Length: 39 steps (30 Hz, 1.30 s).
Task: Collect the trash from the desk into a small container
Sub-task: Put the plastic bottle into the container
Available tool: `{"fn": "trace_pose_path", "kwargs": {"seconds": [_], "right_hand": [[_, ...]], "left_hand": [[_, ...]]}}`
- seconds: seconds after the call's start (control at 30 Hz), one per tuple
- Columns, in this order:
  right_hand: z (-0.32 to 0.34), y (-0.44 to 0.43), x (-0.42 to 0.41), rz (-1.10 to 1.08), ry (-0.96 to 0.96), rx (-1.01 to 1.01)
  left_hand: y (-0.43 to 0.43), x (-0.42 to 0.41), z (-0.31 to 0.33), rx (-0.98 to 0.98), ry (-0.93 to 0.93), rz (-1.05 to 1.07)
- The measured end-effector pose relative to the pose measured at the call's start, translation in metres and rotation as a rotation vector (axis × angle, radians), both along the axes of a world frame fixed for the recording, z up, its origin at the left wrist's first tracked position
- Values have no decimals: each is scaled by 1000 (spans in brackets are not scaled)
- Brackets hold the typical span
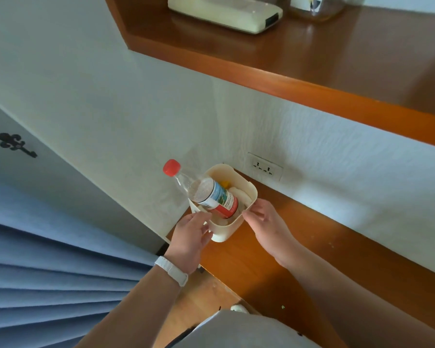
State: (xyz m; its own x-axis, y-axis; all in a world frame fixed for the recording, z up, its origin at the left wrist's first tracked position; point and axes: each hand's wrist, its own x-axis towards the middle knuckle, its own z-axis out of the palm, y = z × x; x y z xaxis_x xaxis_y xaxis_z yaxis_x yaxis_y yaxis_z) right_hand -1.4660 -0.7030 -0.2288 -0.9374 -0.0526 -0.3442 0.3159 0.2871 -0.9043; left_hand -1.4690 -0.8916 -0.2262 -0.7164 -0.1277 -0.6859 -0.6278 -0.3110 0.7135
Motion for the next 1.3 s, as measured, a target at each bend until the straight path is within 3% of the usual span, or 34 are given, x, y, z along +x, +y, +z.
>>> {"fn": "trace_pose_path", "kwargs": {"seconds": [0.27,0.53,0.8,0.97,1.3], "right_hand": [[-23,-7,-35,-102,-55,-119],[-23,-1,-86,-101,-20,-37],[-34,-3,-116,-70,-23,-58],[-37,-7,-124,-62,-30,-30],[-47,-11,-134,-123,-106,-86]], "left_hand": [[20,-35,-14,-66,8,15],[36,-76,-28,28,14,74],[41,-103,-45,-48,71,17],[37,-114,-51,0,105,11],[26,-130,-53,-5,44,-40]]}}
